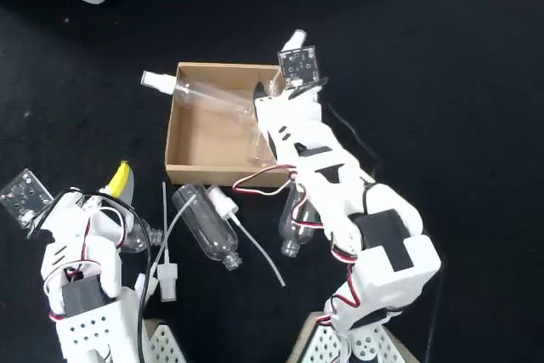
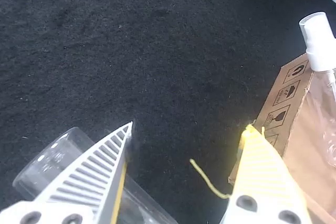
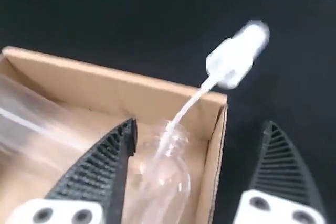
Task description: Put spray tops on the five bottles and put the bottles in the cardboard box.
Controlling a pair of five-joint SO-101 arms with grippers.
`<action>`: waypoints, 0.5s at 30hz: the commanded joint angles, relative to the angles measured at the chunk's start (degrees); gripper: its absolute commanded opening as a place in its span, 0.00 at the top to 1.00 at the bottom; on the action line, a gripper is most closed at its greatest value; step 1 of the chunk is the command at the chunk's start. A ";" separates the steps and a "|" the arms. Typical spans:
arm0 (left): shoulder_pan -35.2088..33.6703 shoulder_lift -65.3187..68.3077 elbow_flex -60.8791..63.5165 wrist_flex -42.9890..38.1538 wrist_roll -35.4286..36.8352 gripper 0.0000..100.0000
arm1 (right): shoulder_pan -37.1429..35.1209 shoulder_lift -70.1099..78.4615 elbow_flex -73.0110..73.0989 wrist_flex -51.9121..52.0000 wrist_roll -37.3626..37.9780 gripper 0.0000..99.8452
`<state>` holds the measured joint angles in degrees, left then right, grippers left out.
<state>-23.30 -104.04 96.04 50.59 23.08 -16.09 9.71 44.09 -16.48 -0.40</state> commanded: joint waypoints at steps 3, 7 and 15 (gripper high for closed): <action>0.40 -0.53 1.36 -1.14 -0.44 0.70 | 1.14 -11.47 -3.65 9.58 0.18 0.68; 0.40 -0.53 1.36 -1.14 -0.44 0.70 | 1.14 -15.34 -3.65 14.15 0.18 0.68; 0.48 -0.53 1.36 -1.14 -0.44 0.70 | -0.53 -19.30 -10.77 31.47 -5.10 0.68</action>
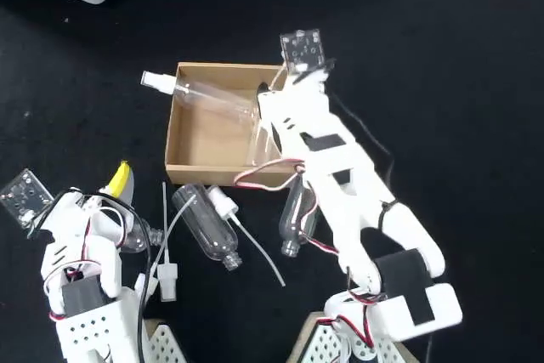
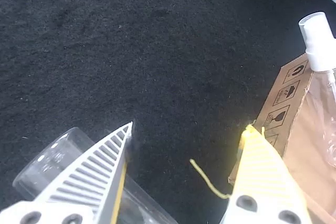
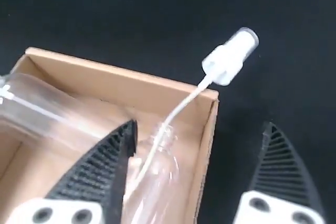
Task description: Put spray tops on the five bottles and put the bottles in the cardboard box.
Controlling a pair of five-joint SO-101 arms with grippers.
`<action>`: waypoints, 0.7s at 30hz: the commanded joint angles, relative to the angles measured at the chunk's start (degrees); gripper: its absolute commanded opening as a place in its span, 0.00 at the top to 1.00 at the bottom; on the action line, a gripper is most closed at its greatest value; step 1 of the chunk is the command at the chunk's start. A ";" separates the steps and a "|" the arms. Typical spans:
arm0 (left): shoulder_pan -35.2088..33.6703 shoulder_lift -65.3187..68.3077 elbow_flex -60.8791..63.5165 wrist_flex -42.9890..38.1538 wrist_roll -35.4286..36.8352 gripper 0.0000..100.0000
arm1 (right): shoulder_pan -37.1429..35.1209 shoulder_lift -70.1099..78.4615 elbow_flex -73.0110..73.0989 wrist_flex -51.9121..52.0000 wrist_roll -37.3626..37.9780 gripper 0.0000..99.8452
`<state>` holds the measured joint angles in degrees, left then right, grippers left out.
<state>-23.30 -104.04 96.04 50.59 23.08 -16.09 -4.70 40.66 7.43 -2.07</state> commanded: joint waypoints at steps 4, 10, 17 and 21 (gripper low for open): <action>0.48 -0.53 1.36 -1.14 -0.44 0.70 | -2.29 -4.79 -15.87 22.95 -6.68 0.68; 0.48 -0.53 1.36 -1.05 -0.44 0.70 | -5.45 -4.62 -24.13 37.36 -8.97 0.68; 0.48 -0.53 1.36 -1.05 -0.44 0.70 | -6.24 -1.89 -25.80 38.42 -8.97 0.68; 0.48 -0.53 1.36 -1.05 -0.44 0.70 | -6.24 4.26 -29.41 39.74 -8.97 0.68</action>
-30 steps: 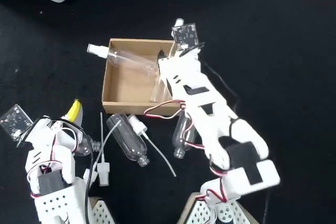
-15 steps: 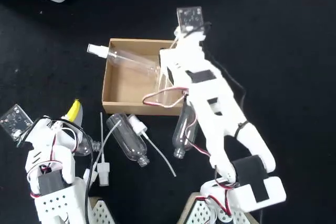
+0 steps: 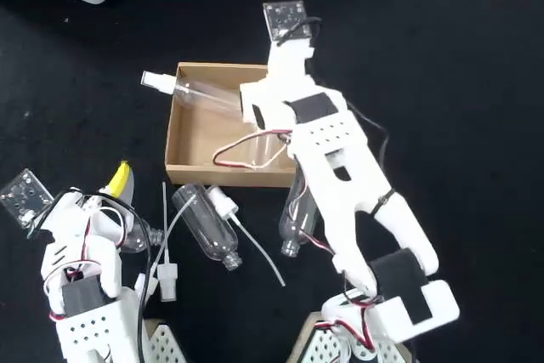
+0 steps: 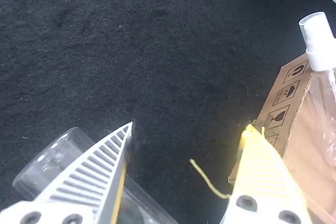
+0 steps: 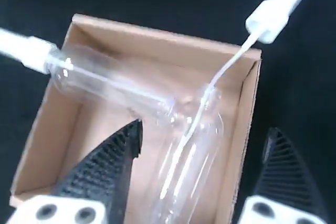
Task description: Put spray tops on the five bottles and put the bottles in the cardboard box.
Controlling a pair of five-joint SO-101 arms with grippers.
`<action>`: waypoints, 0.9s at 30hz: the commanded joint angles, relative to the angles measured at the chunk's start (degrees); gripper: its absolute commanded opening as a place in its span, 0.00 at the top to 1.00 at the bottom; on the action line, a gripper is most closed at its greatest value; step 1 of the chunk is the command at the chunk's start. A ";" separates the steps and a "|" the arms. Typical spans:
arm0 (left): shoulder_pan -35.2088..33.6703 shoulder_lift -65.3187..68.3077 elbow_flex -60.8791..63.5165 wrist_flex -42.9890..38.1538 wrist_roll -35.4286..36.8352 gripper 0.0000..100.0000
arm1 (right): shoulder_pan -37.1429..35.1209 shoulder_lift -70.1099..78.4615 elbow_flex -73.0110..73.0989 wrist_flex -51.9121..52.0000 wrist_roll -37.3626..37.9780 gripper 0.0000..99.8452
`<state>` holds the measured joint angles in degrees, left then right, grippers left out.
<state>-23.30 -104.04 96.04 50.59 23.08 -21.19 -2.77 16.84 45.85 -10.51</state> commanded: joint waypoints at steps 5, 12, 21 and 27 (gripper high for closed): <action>0.48 -0.53 1.36 -1.05 -0.44 0.70 | -1.14 9.45 -14.02 8.97 -0.62 0.68; 0.48 -0.53 1.36 -1.05 -0.44 0.70 | -0.97 17.63 -21.32 12.31 -0.62 0.68; 0.48 -0.53 1.36 -1.05 -0.44 0.70 | 1.58 18.77 -26.86 12.13 -6.33 0.68; 0.48 -0.53 1.36 -0.09 -0.44 0.70 | 4.75 19.21 -31.69 11.43 -7.03 0.68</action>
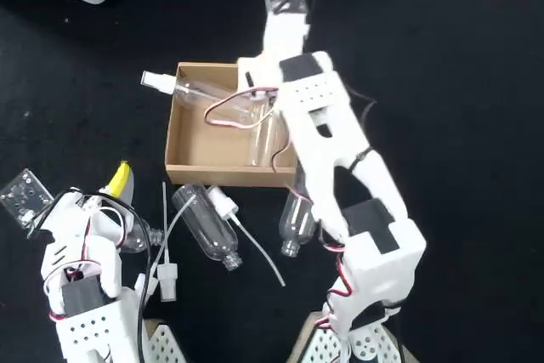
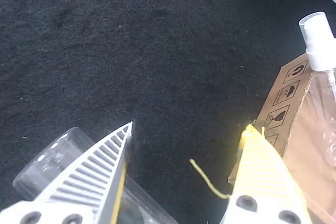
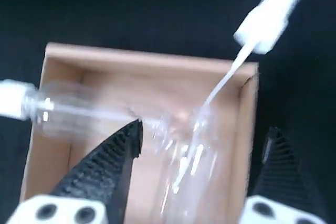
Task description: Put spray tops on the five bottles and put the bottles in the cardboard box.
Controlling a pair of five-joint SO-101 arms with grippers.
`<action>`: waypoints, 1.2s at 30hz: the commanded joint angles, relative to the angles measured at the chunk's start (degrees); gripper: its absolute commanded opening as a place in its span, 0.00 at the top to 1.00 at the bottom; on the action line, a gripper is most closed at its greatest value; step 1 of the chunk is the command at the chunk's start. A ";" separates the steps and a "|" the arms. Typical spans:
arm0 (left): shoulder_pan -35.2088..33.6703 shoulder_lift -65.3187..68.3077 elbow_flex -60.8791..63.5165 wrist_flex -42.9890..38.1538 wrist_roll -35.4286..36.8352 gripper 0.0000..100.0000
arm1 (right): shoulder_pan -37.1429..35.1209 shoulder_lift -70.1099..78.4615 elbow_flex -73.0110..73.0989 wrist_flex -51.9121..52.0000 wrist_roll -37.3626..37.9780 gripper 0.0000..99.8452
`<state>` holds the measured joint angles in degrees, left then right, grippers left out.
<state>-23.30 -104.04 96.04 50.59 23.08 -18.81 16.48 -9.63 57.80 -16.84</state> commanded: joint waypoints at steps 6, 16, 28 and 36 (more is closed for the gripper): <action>0.48 -0.53 1.36 0.09 -0.44 0.70 | 4.04 7.25 -10.68 -3.78 -0.79 0.68; 0.40 -0.53 1.36 0.09 -0.44 0.70 | 7.74 20.62 -24.31 -3.78 -0.79 0.68; 0.13 -0.53 1.36 0.09 -0.44 0.70 | 8.70 23.25 -28.18 -3.87 -0.62 0.68; 0.13 -0.53 1.36 0.18 -0.44 0.70 | 9.67 23.34 -27.65 -5.89 -0.53 0.68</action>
<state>-23.30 -104.04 96.04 50.59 23.08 -12.31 40.66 -33.80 53.93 -17.10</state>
